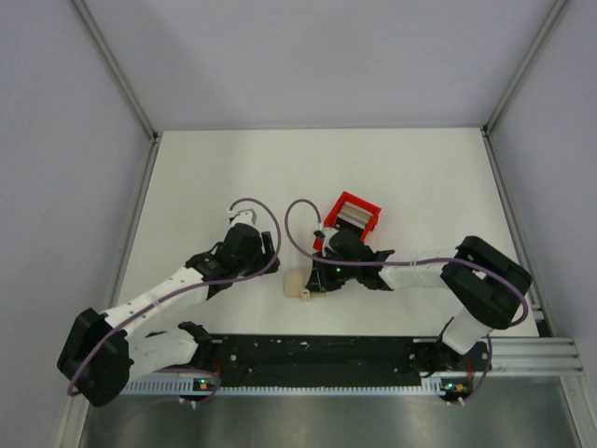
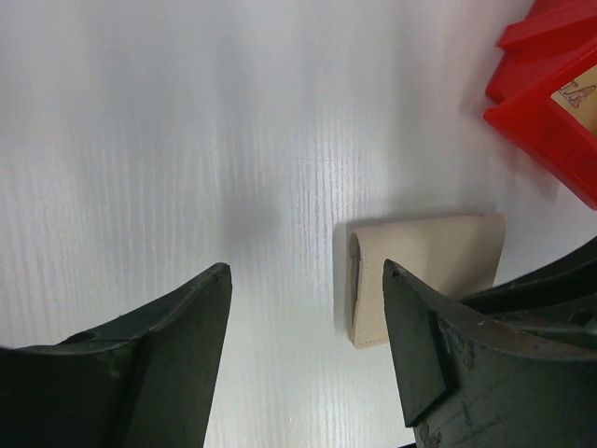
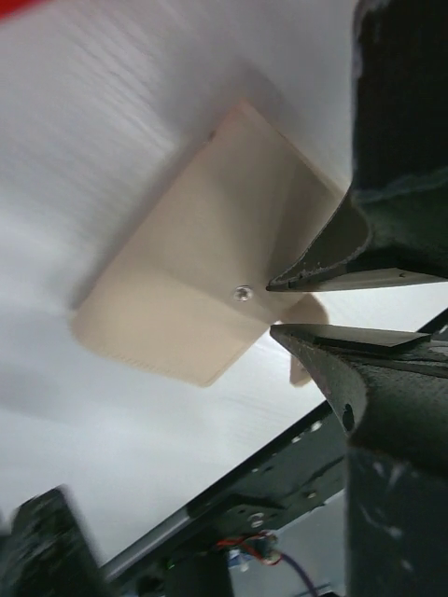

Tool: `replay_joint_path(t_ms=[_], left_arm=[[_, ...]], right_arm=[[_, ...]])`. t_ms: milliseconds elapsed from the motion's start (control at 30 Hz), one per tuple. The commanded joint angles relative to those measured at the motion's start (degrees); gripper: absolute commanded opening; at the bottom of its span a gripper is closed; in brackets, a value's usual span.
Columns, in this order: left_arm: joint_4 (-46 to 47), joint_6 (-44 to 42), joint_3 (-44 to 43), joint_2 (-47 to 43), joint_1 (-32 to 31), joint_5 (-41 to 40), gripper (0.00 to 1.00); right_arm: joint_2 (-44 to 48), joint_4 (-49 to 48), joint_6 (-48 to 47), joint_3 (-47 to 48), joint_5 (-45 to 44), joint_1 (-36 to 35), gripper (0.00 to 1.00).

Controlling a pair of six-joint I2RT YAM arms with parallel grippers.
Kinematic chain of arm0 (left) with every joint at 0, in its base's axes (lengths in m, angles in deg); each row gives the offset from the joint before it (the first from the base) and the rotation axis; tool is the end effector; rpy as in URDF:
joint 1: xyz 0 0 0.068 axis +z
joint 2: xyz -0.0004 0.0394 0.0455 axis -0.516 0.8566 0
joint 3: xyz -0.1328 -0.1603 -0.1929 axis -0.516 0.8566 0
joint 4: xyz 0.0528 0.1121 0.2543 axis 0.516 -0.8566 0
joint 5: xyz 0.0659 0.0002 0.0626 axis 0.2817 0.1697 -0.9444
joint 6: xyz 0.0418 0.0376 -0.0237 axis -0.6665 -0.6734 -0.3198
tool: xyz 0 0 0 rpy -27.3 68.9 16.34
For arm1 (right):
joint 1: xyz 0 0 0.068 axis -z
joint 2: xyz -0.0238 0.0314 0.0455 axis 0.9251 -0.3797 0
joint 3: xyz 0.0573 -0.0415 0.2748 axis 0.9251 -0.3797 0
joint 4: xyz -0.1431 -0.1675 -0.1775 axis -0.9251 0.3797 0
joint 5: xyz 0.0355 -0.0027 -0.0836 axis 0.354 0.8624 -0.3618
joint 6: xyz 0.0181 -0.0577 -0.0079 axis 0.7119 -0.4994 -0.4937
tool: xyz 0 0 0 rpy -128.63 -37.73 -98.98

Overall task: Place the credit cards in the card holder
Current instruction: Open the card holder at the center of the board.

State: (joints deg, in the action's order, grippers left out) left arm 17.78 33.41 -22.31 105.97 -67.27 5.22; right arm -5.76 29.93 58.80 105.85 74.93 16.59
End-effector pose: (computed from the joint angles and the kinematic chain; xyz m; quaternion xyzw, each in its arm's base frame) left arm 0.1931 -0.1331 0.1944 -0.0476 0.9261 -0.1711 0.3328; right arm 0.1975 0.2661 0.1364 -0.1580 0.8884 0.3839 0.1960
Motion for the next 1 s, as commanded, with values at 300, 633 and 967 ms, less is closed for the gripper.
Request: replay_joint_path(t_ms=[300, 633, 967], left_arm=[[3.21, -1.45, -0.25, 1.26, 0.35, 0.6, 0.7], [3.3, 0.74, 2.73, -1.11, 0.35, -0.27, 0.7], [9.09, -3.03, 2.21, -0.06, 0.43, 3.06, 0.8]], right_arm=[[1.59, 4.16, -6.48, -3.14, -1.07, -6.82, 0.21], [2.1, 11.03, -7.9, -4.45, -16.63, -9.38, 0.33], [13.54, 13.04, 5.97, -7.27, -17.17, -7.71, 0.51]])
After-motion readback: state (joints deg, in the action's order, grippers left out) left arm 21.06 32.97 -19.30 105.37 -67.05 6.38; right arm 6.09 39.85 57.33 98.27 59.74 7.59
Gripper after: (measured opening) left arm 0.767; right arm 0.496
